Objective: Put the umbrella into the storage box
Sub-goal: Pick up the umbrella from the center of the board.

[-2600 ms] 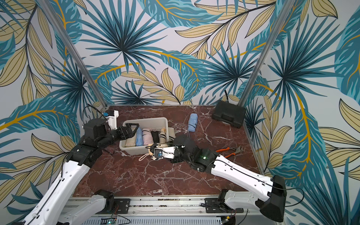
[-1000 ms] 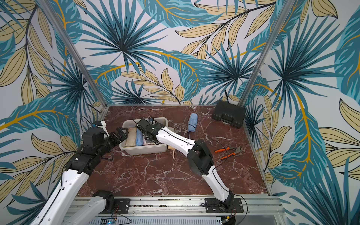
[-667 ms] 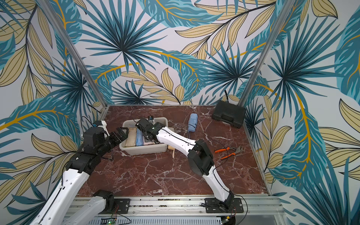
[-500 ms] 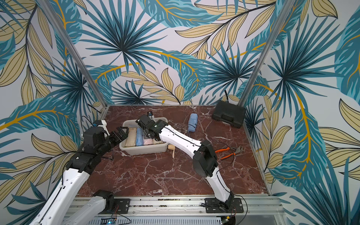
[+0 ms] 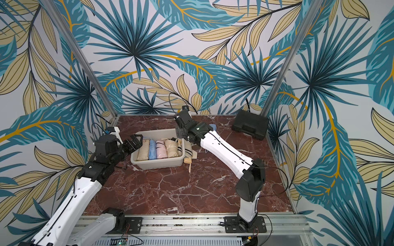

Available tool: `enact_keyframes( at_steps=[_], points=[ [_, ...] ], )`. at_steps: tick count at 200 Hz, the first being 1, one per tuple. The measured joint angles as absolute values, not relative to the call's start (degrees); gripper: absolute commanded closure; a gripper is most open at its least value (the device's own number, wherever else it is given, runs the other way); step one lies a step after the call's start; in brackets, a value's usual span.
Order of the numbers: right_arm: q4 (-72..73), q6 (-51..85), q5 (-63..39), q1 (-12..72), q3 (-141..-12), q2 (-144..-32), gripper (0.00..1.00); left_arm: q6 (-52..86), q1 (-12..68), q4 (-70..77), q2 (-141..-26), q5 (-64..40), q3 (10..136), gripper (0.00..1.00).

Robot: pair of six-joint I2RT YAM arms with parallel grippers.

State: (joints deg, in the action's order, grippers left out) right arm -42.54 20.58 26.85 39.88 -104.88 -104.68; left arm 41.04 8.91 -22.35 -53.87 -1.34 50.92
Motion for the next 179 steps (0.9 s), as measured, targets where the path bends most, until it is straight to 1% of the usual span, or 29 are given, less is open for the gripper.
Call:
enact_keyframes(
  at_steps=[25, 51, 93, 123, 179],
  points=[
    [-42.89, 20.56, 27.09, 34.59, -101.01, -104.73, 0.12, 40.62, 8.91, -19.79, -55.55, -1.21, 51.05, 0.00],
    [-43.05, 20.60, 26.92, 30.59, -100.60, -105.91, 0.08, 40.32, 8.91, -17.12, -57.91, -1.17, 51.81, 0.00],
    [-41.91, 20.97, 25.02, 25.67, -101.01, -112.33, 0.01, 40.27, 8.91, -13.23, -62.30, -1.28, 53.78, 0.00],
    [-41.82, 21.19, 23.49, 23.03, -102.35, -118.26, 0.01, 40.23, 8.88, -11.00, -65.08, -1.37, 54.70, 0.00],
    [-40.99, 22.52, 19.55, 19.38, -106.63, -125.78, 0.01, 39.86, 8.71, -8.82, -68.84, -1.52, 56.71, 0.00]
  ],
)
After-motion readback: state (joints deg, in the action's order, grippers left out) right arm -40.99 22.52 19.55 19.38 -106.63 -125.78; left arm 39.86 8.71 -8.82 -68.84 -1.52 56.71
